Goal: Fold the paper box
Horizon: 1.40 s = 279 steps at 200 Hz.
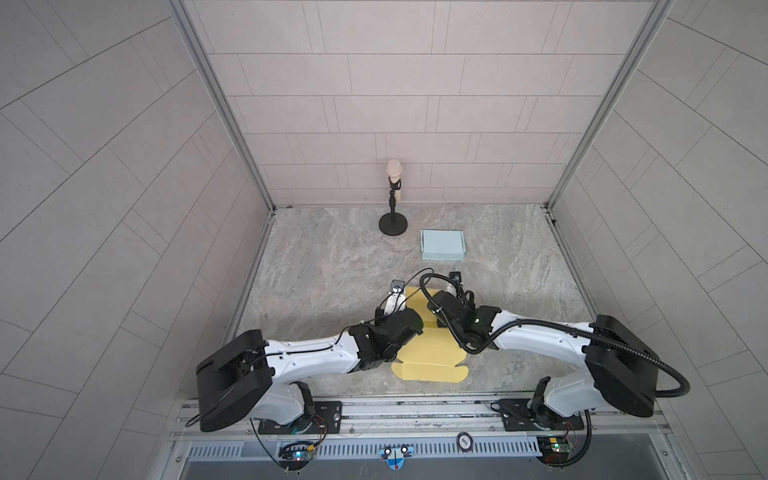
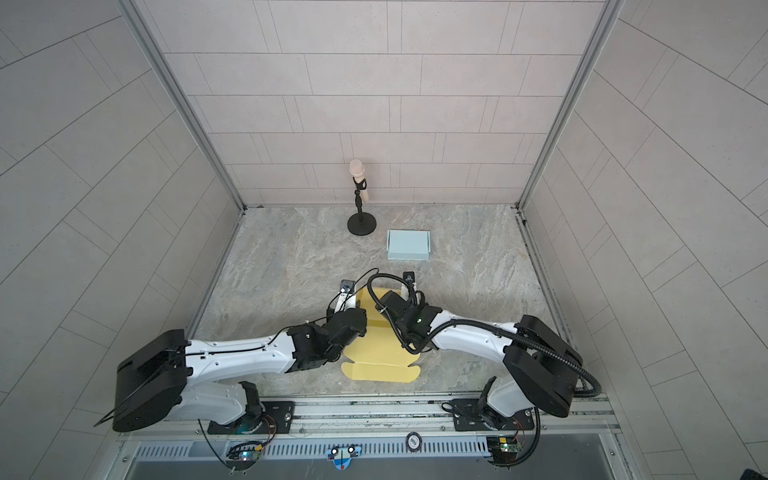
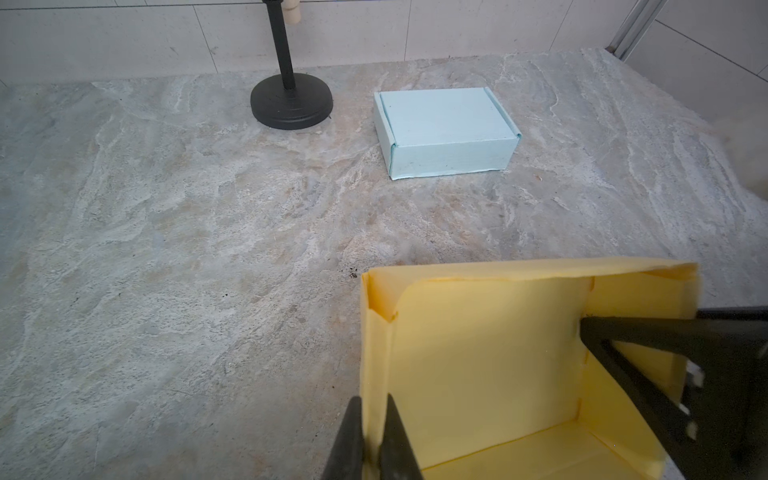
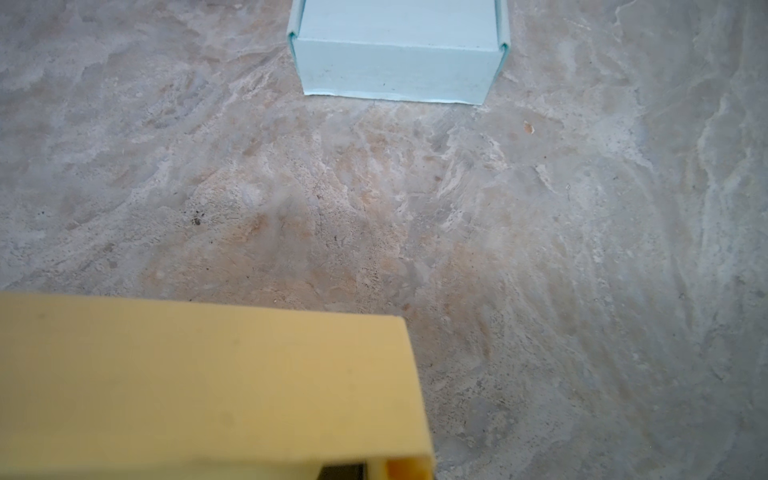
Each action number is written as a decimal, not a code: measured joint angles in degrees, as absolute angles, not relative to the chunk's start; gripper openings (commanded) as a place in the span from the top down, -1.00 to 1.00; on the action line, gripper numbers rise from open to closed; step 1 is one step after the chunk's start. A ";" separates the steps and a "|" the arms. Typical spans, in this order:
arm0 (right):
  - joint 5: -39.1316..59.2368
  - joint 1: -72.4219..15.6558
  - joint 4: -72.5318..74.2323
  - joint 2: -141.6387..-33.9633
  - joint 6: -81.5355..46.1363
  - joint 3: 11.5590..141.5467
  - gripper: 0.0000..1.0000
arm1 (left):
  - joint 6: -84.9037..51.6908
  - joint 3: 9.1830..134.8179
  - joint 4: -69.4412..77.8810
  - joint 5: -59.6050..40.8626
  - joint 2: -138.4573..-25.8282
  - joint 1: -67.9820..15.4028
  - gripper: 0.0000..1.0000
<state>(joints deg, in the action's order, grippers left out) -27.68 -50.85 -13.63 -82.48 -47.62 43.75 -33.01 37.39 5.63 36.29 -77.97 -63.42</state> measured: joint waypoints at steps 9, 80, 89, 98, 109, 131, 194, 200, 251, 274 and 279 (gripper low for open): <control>-27.97 -50.85 -13.80 -81.95 -47.44 43.59 0.52 | -32.99 37.39 5.69 36.27 -78.00 -63.42 0.83; -28.84 -50.85 -14.46 -75.29 -47.75 42.37 0.16 | -32.97 37.39 5.67 36.25 -78.17 -63.53 0.82; -28.62 -50.85 -14.55 -74.59 -47.48 42.09 0.05 | -32.86 37.39 5.67 36.25 -78.17 -63.53 0.82; -28.34 -50.87 -14.74 -73.89 -47.53 41.85 -0.07 | -32.77 37.39 5.63 36.23 -78.19 -63.51 0.82; -27.68 -51.00 -14.72 -73.06 -47.07 41.58 -0.19 | -32.56 37.39 5.56 36.10 -78.19 -63.35 0.82; -25.82 -52.31 -13.80 -70.76 -46.11 40.56 -0.42 | -32.05 37.39 5.28 35.14 -78.19 -62.28 0.82; -21.85 -54.06 -14.22 -61.58 -43.68 39.72 -0.72 | -27.33 39.44 0.84 28.32 -78.30 -55.66 0.78; -21.85 -54.04 -14.50 -60.10 -43.70 39.53 -0.80 | -26.76 40.25 -0.34 27.59 -78.37 -55.05 0.77; -20.21 -49.93 -16.36 -50.41 -40.21 37.41 -0.91 | -20.18 50.48 -11.38 17.41 -82.21 -51.09 0.73; -15.86 -43.57 -16.23 -50.06 -37.69 36.71 -0.90 | -16.58 57.12 -17.61 11.84 -87.13 -50.63 0.72; -15.03 -42.44 -16.19 -50.06 -37.34 36.51 -0.90 | -15.90 58.46 -18.79 10.90 -88.25 -50.63 0.72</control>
